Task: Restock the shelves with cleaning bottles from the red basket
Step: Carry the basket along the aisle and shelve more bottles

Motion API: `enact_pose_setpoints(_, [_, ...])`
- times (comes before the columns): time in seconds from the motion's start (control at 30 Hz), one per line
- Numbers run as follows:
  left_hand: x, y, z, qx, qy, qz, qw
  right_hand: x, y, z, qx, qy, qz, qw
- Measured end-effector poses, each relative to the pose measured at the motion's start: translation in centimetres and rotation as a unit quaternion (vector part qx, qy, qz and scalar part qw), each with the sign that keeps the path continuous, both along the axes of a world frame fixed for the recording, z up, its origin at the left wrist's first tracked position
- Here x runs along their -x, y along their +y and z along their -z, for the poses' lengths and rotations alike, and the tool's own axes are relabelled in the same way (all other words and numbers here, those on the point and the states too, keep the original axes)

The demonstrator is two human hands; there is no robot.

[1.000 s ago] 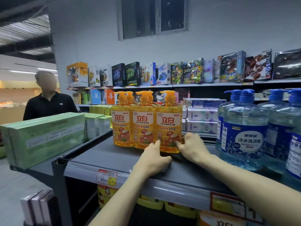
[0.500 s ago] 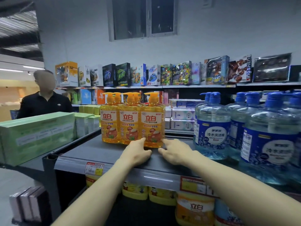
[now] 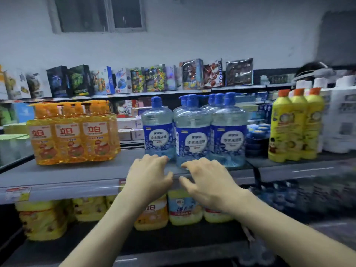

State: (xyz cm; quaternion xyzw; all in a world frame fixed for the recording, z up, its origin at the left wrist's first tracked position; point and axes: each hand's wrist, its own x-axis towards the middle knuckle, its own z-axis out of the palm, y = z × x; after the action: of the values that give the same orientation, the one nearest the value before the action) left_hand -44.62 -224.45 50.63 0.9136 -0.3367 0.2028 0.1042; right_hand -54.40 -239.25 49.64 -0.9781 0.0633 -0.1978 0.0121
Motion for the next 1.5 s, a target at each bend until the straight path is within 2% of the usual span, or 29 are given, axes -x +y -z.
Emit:
enact_pose_setpoints(0.23, [14.3, -12.9, 3.1, -0.008, -0.010, 0.090, 0.996, 16.9, -12.0, 3.3, -0.005, -0.005, 0.148, 0.989])
enact_pose_setpoints(0.4, [24.2, -22.3, 6.9, -0.034, 0.042, 0.190, 0.980, 28.8, -18.8, 6.7, -0.025, 0.020, 0.253, 0.967])
enact_pose_setpoints(0.57, [33.4, -29.8, 12.9, -0.088, 0.121, 0.288, 0.946, 39.2, -22.9, 12.3, -0.069, 0.052, 0.353, 0.932])
enact_pose_setpoints(0.67, [38.6, -33.0, 16.4, -0.117, 0.160, 0.344, 0.918, 44.7, -24.5, 15.8, -0.099, 0.073, 0.411, 0.903])
enact_pose_setpoints(0.8, [44.1, -36.8, 20.8, -0.160, 0.208, 0.432, 0.863, 51.2, -25.8, 20.6, -0.140, 0.103, 0.474, 0.863])
enact_pose_setpoints(0.97, [49.0, -41.3, 25.3, -0.229, 0.224, 0.492, 0.810, 57.1, -27.7, 25.7, -0.189, 0.171, 0.523, 0.813])
enact_pose_setpoints(1.1, [51.8, -45.6, 28.6, -0.288, 0.220, 0.522, 0.772, 60.0, -29.8, 28.7, -0.206, 0.217, 0.553, 0.778])
enact_pose_setpoints(1.5, [58.6, -55.7, 36.0, -0.429, 0.212, 0.596, 0.645, 65.5, -34.4, 35.9, -0.325, 0.215, 0.633, 0.668])
